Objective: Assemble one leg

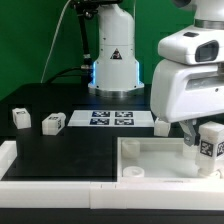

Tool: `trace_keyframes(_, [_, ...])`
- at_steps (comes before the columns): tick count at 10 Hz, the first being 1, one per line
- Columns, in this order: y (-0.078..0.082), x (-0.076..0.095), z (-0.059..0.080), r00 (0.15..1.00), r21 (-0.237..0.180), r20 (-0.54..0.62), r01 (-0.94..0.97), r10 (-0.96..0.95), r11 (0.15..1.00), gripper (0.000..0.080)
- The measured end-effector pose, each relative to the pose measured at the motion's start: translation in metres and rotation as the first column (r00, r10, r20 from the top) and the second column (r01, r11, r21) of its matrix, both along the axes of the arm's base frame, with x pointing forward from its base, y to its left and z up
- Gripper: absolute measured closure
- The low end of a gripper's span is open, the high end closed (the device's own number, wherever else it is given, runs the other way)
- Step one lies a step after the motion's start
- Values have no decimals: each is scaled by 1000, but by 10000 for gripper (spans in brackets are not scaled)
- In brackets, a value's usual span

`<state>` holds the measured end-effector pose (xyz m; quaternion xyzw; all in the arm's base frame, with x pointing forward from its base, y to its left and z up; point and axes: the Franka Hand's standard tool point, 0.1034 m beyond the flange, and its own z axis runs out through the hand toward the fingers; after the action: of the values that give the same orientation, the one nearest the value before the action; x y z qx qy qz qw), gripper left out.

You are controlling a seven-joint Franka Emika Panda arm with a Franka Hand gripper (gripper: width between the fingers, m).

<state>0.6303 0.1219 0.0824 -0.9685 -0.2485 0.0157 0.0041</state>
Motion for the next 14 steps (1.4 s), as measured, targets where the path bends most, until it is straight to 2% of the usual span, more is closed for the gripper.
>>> trace_keyframes(1, [0,0,0,1000,0,-1,-4,4,1000,150])
trace_keyframes(3, [-1,0,-1,1000,0,-1,18,-18,1000,413])
trace_keyframes(4, [0,0,-1,999,1,-2,42,-42,999,413])
trace_keyframes(5, [0,0,-1,989,-2,-2,145,-145,989,508])
trace_keyframes(6, [0,-1,-1,945,-5,-1,328,-328,945,508])
trace_keyframes(8, [2,0,-2,789,-4,8,615,-615,789,508])
trace_keyframes(9, [2,1,-2,581,1,6,814,-814,581,508])
trace_keyframes(10, [3,1,-3,476,1,7,880,-880,476,508])
trace_keyframes(12, [4,2,-3,167,-4,13,986,-986,167,508])
trace_keyframes(14, [5,2,-3,49,-6,6,999,-999,49,508])
